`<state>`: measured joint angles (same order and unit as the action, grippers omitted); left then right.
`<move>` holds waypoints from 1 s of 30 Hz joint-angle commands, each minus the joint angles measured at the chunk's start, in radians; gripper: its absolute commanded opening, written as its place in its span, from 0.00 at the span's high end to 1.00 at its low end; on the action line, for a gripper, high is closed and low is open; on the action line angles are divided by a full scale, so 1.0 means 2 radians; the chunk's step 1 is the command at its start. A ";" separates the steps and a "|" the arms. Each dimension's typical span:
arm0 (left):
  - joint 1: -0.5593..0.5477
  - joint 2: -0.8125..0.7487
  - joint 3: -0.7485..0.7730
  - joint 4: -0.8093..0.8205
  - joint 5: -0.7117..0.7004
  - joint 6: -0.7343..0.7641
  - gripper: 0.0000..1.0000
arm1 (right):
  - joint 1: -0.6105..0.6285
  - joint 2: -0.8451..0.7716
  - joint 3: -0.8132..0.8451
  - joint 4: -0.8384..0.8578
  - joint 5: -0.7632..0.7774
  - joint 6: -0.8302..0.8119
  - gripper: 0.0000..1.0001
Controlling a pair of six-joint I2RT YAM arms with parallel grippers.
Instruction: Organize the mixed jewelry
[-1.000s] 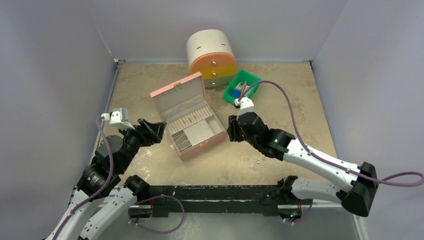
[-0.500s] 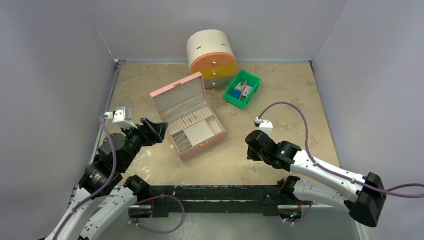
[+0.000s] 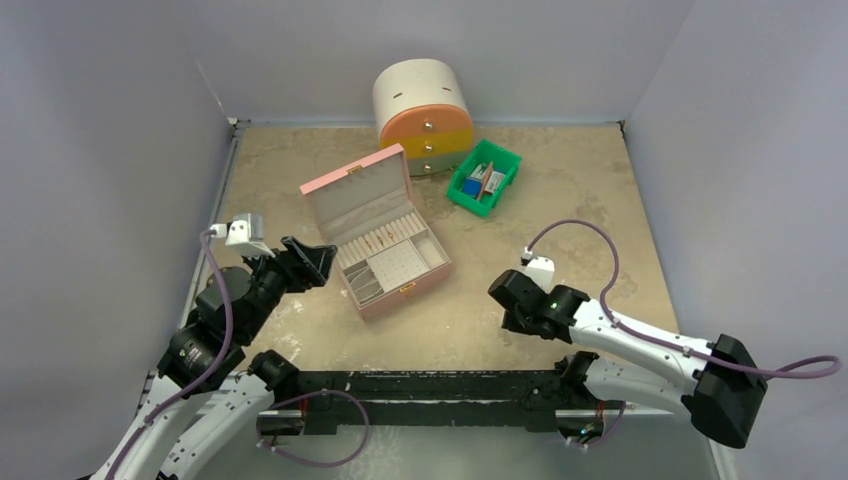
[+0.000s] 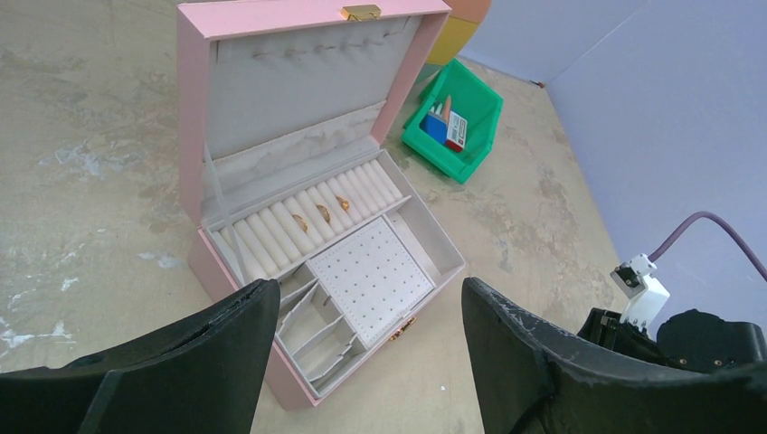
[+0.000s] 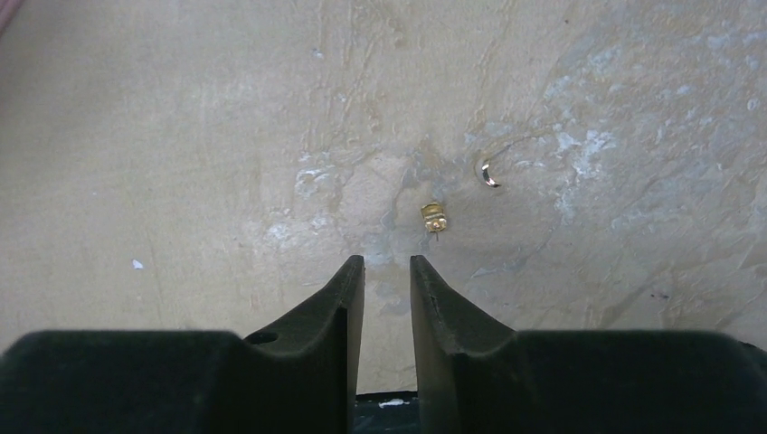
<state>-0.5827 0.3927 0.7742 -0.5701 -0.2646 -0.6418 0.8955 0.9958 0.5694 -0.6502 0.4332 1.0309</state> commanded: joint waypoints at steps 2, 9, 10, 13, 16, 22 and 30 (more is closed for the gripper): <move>0.003 -0.005 0.002 0.021 0.007 0.009 0.27 | -0.003 0.009 0.000 -0.031 0.029 0.056 0.73; 0.003 -0.005 0.001 0.020 0.009 0.009 0.27 | -0.004 0.032 0.006 -0.059 0.055 0.100 0.71; 0.003 -0.005 0.001 0.020 0.009 0.009 0.27 | -0.004 0.039 0.009 -0.063 0.058 0.106 0.71; 0.003 -0.005 0.002 0.020 0.010 0.009 0.27 | -0.004 0.057 0.013 -0.068 0.061 0.116 0.71; 0.003 -0.005 0.002 0.021 0.010 0.010 0.27 | -0.004 0.068 0.013 -0.065 0.060 0.121 0.72; 0.003 -0.007 0.002 0.021 0.012 0.011 0.27 | -0.008 0.059 -0.002 -0.027 0.045 0.108 0.74; 0.003 -0.010 0.003 0.020 0.012 0.011 0.27 | -0.021 0.061 -0.012 -0.004 0.038 0.098 0.76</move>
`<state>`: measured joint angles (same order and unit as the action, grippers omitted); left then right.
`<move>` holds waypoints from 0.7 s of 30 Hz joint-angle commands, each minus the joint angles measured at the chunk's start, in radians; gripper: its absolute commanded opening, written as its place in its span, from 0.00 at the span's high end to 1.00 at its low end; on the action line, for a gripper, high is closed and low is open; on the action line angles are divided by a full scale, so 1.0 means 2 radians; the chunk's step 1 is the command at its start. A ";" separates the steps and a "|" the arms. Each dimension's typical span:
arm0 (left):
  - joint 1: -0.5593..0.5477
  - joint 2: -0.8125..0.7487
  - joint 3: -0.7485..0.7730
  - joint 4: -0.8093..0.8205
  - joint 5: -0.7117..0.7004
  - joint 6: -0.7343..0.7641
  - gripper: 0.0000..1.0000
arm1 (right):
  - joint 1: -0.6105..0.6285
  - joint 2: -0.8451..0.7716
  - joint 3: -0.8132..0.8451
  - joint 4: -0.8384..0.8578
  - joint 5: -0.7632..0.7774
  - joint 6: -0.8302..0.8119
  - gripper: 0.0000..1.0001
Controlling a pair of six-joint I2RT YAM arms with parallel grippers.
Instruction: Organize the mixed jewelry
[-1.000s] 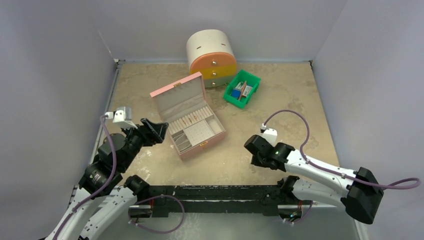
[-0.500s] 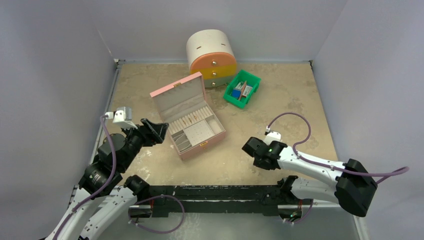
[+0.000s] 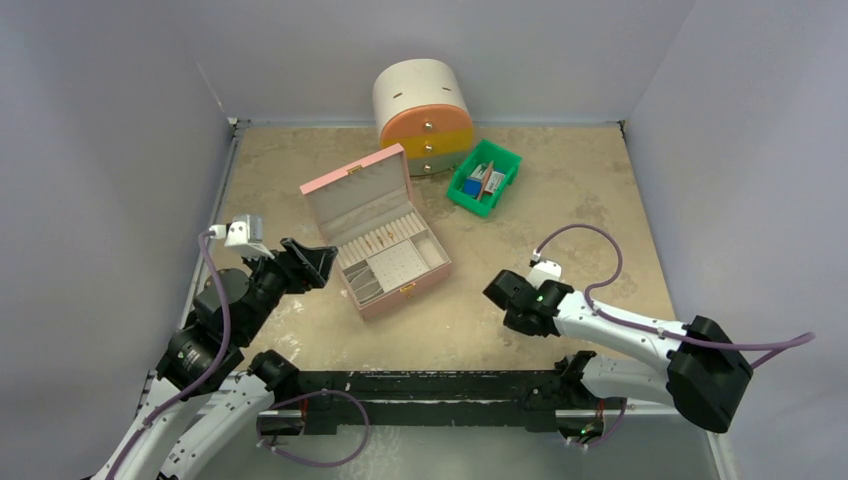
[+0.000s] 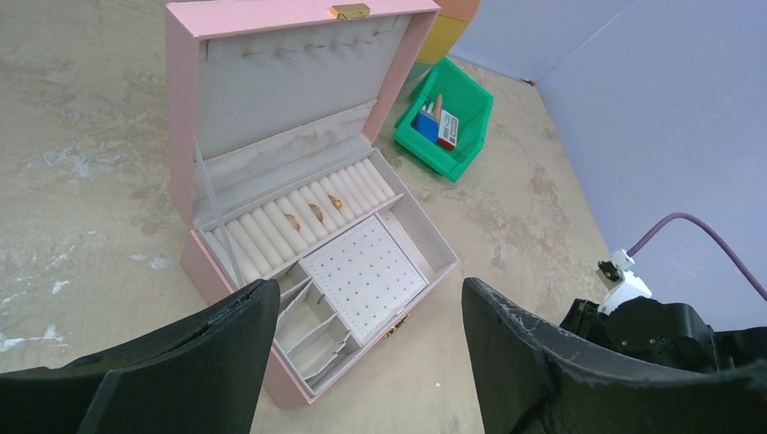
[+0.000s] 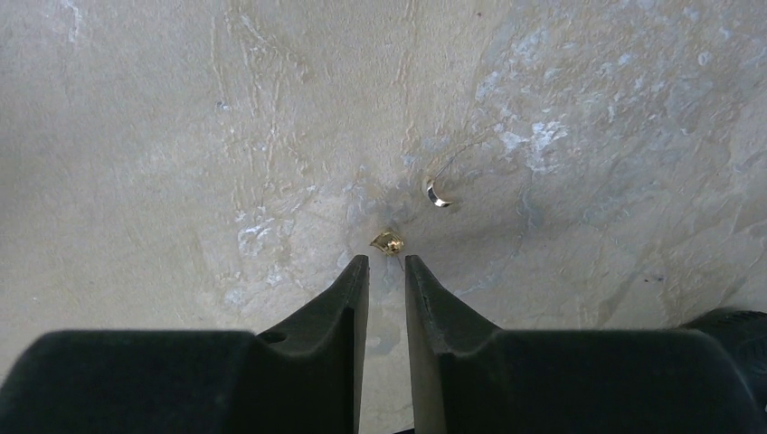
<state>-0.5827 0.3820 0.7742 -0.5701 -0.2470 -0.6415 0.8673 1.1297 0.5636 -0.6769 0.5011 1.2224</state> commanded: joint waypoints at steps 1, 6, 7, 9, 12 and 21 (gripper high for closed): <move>0.003 -0.005 0.002 0.020 0.002 0.011 0.27 | -0.009 -0.007 -0.011 0.013 0.004 0.001 0.77; 0.003 -0.004 0.002 0.020 0.002 0.011 0.27 | -0.017 -0.013 -0.022 0.024 -0.001 -0.002 0.81; 0.003 -0.004 0.002 0.020 0.002 0.011 0.27 | -0.018 -0.013 -0.022 0.025 -0.002 -0.002 0.82; 0.003 -0.003 0.002 0.020 0.002 0.011 0.27 | -0.019 -0.015 -0.023 0.025 -0.001 -0.003 0.85; 0.003 -0.003 0.002 0.020 0.002 0.011 0.27 | -0.020 -0.019 -0.024 0.029 -0.003 -0.006 0.92; 0.003 -0.002 0.002 0.020 0.002 0.010 0.27 | -0.021 -0.034 -0.022 0.036 -0.013 -0.020 1.00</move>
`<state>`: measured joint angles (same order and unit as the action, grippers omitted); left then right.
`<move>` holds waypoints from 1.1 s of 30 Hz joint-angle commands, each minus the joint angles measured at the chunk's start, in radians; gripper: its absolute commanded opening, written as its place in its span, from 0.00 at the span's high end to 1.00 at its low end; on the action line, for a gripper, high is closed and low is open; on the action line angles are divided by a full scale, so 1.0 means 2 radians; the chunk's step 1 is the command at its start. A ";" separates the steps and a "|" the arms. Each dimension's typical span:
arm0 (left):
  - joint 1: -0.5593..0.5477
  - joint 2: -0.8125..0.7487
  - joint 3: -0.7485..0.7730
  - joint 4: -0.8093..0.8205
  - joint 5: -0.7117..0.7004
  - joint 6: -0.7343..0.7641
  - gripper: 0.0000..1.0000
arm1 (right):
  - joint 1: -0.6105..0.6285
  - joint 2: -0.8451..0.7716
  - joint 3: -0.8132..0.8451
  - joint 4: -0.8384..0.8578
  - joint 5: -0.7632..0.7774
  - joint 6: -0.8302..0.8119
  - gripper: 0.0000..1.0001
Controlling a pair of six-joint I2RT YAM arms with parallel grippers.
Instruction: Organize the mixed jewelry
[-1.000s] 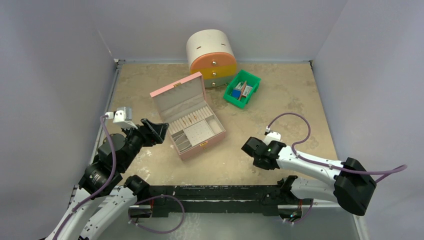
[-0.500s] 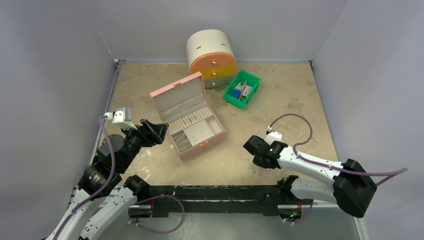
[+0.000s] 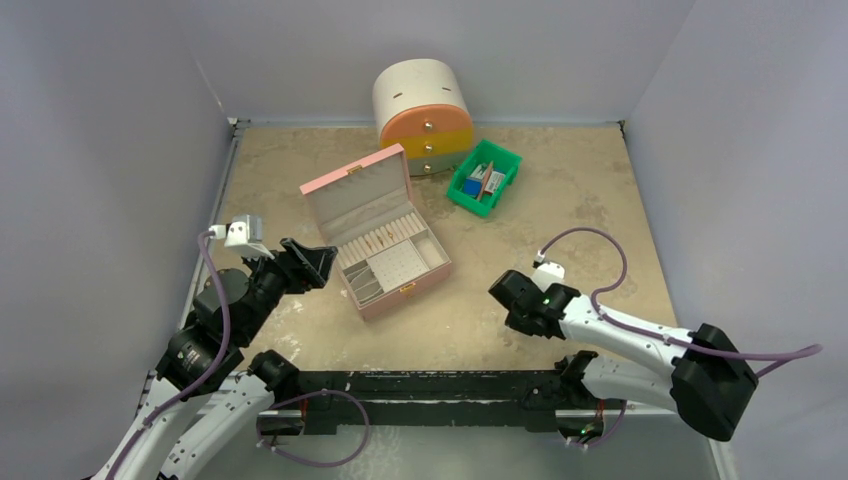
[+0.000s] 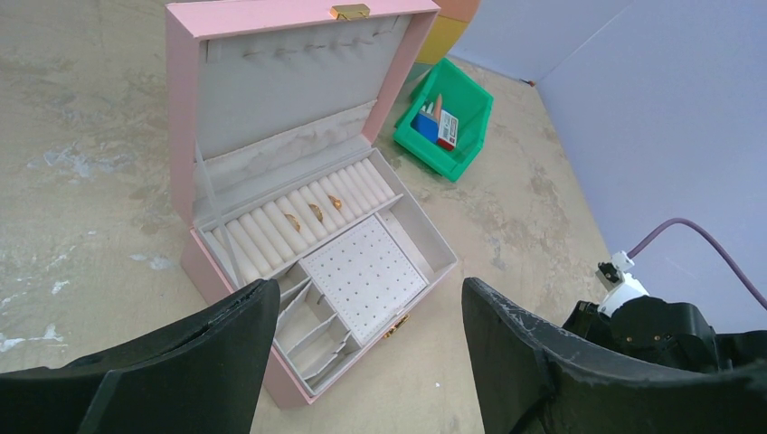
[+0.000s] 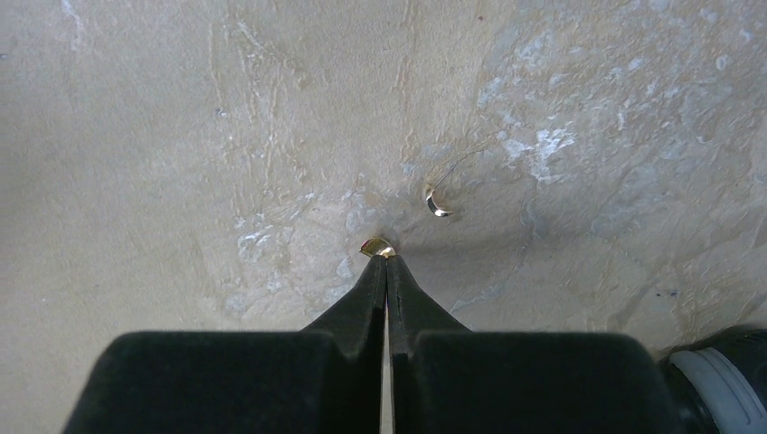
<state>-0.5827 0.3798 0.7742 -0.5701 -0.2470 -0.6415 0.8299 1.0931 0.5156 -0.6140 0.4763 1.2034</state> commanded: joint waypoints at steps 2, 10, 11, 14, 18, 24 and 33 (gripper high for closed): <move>0.003 -0.001 0.002 0.020 0.002 0.009 0.27 | -0.002 -0.030 0.005 0.014 -0.008 -0.027 1.00; 0.003 0.007 0.013 0.014 0.014 0.002 0.26 | -0.002 -0.092 0.026 0.092 -0.083 -0.121 1.00; 0.003 0.007 0.013 0.015 0.017 -0.001 0.27 | -0.002 -0.095 0.032 0.109 -0.099 -0.132 1.00; 0.003 0.013 0.011 0.024 0.041 -0.007 0.26 | -0.002 -0.096 0.051 0.152 -0.148 -0.146 1.00; 0.003 0.035 0.008 0.040 0.105 -0.008 0.27 | -0.002 -0.083 0.069 0.230 -0.228 -0.145 1.00; 0.003 0.050 0.000 0.077 0.196 0.000 0.27 | -0.002 -0.029 0.114 0.336 -0.352 -0.126 1.00; 0.003 0.073 0.006 0.123 0.277 0.014 0.30 | -0.002 0.030 0.160 0.460 -0.475 -0.070 1.00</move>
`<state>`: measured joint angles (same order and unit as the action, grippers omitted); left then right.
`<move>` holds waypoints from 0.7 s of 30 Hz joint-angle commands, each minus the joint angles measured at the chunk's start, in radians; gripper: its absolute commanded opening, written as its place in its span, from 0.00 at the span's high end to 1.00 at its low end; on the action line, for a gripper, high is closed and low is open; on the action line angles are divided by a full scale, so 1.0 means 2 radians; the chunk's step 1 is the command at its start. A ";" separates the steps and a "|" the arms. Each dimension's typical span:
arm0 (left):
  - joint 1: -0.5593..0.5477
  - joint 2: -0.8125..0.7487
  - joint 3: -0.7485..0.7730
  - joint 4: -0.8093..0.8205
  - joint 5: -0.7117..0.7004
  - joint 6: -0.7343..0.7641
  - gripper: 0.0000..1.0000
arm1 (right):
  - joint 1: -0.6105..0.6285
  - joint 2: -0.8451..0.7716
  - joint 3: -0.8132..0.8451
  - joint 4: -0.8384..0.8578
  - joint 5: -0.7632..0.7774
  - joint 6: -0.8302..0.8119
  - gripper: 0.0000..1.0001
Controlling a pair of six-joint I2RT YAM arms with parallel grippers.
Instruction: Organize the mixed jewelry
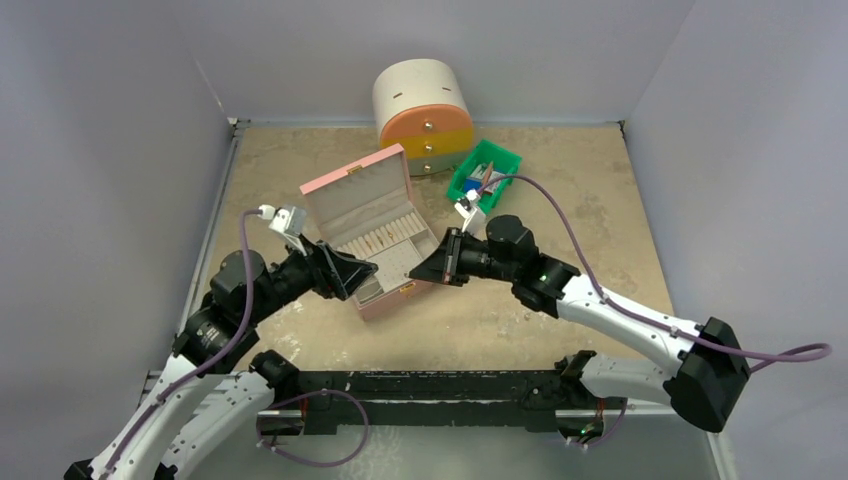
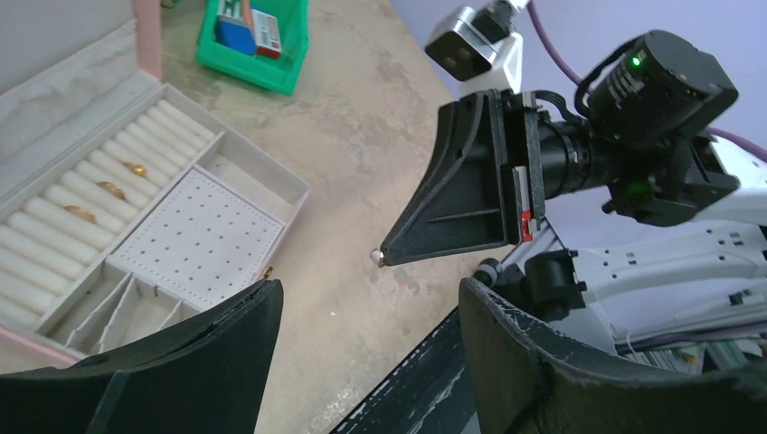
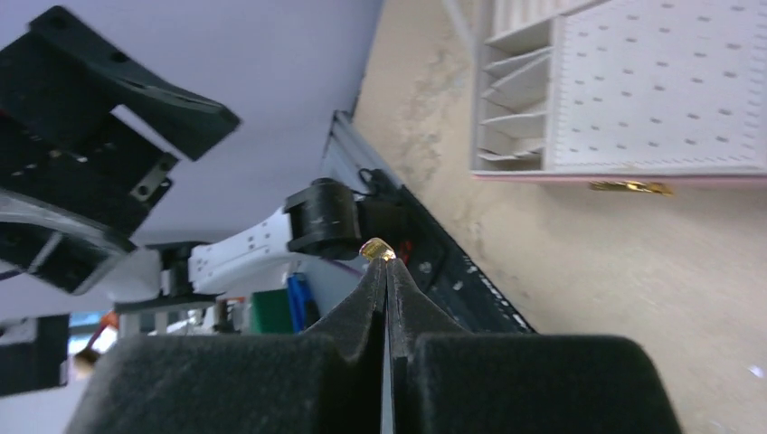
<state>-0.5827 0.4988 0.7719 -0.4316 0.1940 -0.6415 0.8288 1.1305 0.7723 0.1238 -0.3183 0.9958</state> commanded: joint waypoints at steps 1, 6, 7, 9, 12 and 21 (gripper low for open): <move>0.003 0.017 0.007 0.060 0.067 0.015 0.30 | -0.001 0.018 0.036 0.100 -0.092 0.044 1.00; 0.003 0.042 0.018 0.080 0.120 0.024 0.32 | -0.001 0.031 0.034 0.175 -0.140 0.101 1.00; 0.003 0.047 0.021 0.083 0.131 0.026 0.32 | -0.001 0.034 0.032 0.189 -0.148 0.113 1.00; 0.003 0.059 0.025 0.091 0.155 0.027 0.33 | 0.001 0.038 0.034 0.212 -0.159 0.132 1.00; 0.003 0.074 0.028 0.113 0.176 0.015 0.36 | 0.007 0.039 0.046 0.224 -0.165 0.134 1.00; 0.003 0.076 0.009 0.199 0.201 -0.046 0.43 | 0.011 0.037 0.062 0.231 -0.177 0.130 1.00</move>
<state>-0.5827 0.6624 0.7811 -0.1772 0.5442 -0.6777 0.8455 1.2194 0.8516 0.5121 -0.6308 1.2392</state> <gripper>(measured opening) 0.581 0.004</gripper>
